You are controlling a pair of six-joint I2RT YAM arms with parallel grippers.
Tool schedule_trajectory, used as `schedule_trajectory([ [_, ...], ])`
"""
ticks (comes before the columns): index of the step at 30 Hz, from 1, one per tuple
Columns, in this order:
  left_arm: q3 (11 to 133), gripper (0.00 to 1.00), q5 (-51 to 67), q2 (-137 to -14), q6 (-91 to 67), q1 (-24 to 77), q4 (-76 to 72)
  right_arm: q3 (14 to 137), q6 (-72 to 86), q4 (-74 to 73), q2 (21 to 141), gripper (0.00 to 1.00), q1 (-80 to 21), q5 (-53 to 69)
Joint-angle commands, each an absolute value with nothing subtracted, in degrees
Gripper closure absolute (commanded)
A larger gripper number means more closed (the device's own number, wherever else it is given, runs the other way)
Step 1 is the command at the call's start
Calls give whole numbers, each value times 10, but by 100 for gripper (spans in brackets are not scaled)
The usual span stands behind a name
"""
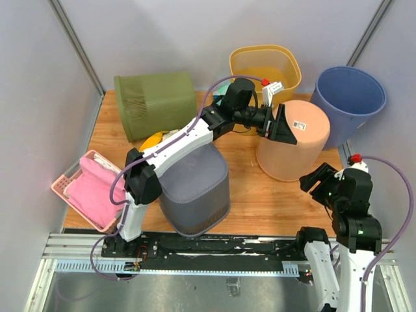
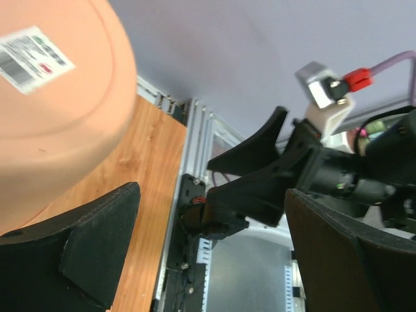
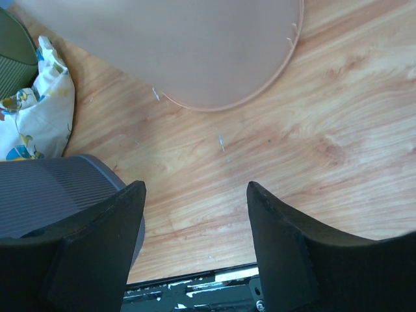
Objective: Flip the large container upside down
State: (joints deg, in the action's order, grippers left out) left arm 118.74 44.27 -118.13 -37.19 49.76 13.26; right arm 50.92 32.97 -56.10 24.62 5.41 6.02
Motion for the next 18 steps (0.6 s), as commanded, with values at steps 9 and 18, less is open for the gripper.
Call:
schedule_trajectory([
  [9, 1345, 1, 179, -1087, -138, 483, 436, 663, 240, -541, 343, 31, 54, 34],
  [18, 1235, 1, 139, -948, -187, 181, 442, 720, 200, -519, 369, 30, 45, 22],
])
